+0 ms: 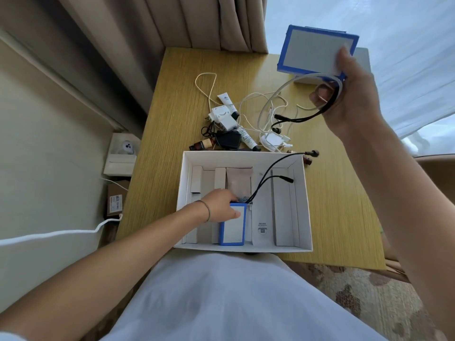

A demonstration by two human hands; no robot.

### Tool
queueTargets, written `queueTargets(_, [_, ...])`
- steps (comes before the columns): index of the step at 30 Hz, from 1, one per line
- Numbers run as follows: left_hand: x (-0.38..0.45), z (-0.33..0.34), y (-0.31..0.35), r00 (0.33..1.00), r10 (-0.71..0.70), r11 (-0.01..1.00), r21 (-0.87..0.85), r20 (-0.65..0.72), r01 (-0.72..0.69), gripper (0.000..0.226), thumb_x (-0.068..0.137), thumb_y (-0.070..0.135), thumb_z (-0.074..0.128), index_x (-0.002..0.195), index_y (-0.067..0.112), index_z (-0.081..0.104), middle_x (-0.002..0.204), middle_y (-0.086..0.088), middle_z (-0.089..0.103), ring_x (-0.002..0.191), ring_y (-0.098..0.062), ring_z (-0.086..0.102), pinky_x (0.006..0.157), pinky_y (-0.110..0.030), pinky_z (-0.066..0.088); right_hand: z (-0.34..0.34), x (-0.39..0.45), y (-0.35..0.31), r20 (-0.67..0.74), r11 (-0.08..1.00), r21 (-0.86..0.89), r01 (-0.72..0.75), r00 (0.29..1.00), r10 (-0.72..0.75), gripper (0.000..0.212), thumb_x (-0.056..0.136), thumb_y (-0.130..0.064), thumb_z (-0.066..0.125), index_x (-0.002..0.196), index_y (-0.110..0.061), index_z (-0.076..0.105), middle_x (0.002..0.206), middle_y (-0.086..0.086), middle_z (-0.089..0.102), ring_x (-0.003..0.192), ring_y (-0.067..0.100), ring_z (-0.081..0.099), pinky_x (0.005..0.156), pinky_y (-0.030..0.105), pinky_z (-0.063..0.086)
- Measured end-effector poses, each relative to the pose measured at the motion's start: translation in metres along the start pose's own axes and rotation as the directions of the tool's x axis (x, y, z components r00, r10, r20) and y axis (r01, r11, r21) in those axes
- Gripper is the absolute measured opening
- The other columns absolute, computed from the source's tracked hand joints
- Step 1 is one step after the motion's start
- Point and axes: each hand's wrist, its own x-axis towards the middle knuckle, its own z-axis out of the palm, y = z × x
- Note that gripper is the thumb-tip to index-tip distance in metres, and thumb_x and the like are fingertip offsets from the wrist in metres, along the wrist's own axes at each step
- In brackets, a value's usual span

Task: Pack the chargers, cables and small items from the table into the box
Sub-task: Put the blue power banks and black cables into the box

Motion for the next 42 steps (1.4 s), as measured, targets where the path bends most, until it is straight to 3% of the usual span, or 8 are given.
queueTargets(4, [0.009,0.007,0.001,0.99,0.073,0.98,0.195,-0.117,-0.049,0.035,0.088,0.043,0.069,0.1,0.011,0.071,0.094,-0.006,0.063,0.082,-0.021,0.058,0.072,-0.034,0.053,0.0,0.001,0.002,0.012,1.0,0.012,0.0,1.0,0.0,0.026,0.095,-0.028,0.067,0.116,-0.015,0.059,0.106,0.009,0.065,0.095,0.025,0.056,0.059,0.024,0.047])
queueTargets(13, [0.016,0.009,0.002,0.954,0.214,0.906,0.407,-0.211,-0.114,0.029,0.083,0.034,0.072,0.107,0.018,0.071,0.104,-0.004,0.057,0.098,-0.023,0.055,0.065,-0.032,0.043,-0.005,0.001,0.001,0.02,1.0,0.025,0.006,1.0,-0.007,0.019,0.094,-0.028,0.068,0.108,-0.016,0.065,0.094,0.005,0.07,0.075,0.018,0.063,0.056,0.024,0.048])
queueTargets(17, [0.029,0.004,0.03,0.879,0.174,0.985,0.08,-0.444,-0.154,0.054,0.082,0.032,0.072,0.133,0.023,0.056,0.127,-0.005,0.059,0.114,-0.025,0.057,0.083,-0.035,0.051,-0.006,-0.001,-0.004,0.011,0.998,0.058,0.003,1.0,-0.004,0.024,0.093,-0.028,0.069,0.112,-0.014,0.063,0.093,0.005,0.069,0.068,0.017,0.062,0.055,0.024,0.048])
queueTargets(28, [0.071,0.013,0.075,0.97,0.062,0.992,-0.092,-0.235,-0.085,0.028,0.093,0.027,0.061,0.119,0.018,0.064,0.11,-0.006,0.068,0.098,-0.027,0.065,0.079,-0.034,0.054,-0.01,-0.015,-0.019,0.179,0.925,-0.3,0.234,0.966,-0.187,0.014,0.095,-0.028,0.065,0.099,-0.017,0.073,0.082,-0.008,0.064,0.073,0.015,0.05,0.059,0.024,0.042])
queueTargets(35, [0.023,0.008,0.095,0.947,0.291,0.864,0.463,-0.138,-0.198,0.021,0.098,0.015,0.05,0.109,0.014,0.067,0.103,-0.007,0.061,0.092,-0.027,0.062,0.068,-0.034,0.047,0.001,-0.014,-0.028,0.441,0.59,-0.584,0.557,0.829,-0.344,0.01,0.088,-0.01,0.067,0.095,-0.003,0.07,0.076,0.006,0.055,0.07,0.015,0.047,0.063,0.029,0.038])
queueTargets(37, [-0.005,-0.003,0.108,0.831,0.405,0.87,0.439,-0.382,-0.223,0.016,0.095,0.018,0.051,0.096,0.017,0.067,0.09,-0.002,0.062,0.082,-0.02,0.063,0.064,-0.032,0.05,0.004,-0.014,-0.032,0.492,0.518,-0.626,0.582,0.811,-0.317,0.011,0.086,-0.012,0.07,0.097,-0.014,0.071,0.074,0.002,0.058,0.068,0.016,0.049,0.059,0.029,0.039])
queueTargets(40, [-0.05,-0.052,0.116,0.331,0.456,0.848,0.29,-0.826,-0.444,0.017,0.09,0.027,0.058,0.104,0.023,0.065,0.094,0.006,0.06,0.086,-0.01,0.055,0.073,-0.021,0.046,0.007,-0.012,-0.035,0.561,0.404,-0.672,0.621,0.783,-0.27,0.016,0.083,-0.014,0.073,0.099,-0.013,0.073,0.074,-0.01,0.062,0.067,0.001,0.051,0.061,0.016,0.039])
queueTargets(42, [-0.067,-0.097,0.115,0.177,0.342,0.849,0.223,-0.923,-0.479,0.041,0.087,0.032,0.063,0.126,0.025,0.056,0.114,0.005,0.054,0.106,-0.011,0.051,0.09,-0.02,0.04,0.011,-0.012,-0.033,0.618,0.311,-0.677,0.666,0.745,-0.251,0.016,0.082,-0.02,0.072,0.096,-0.013,0.072,0.068,-0.014,0.057,0.062,-0.001,0.047,0.059,0.012,0.033])
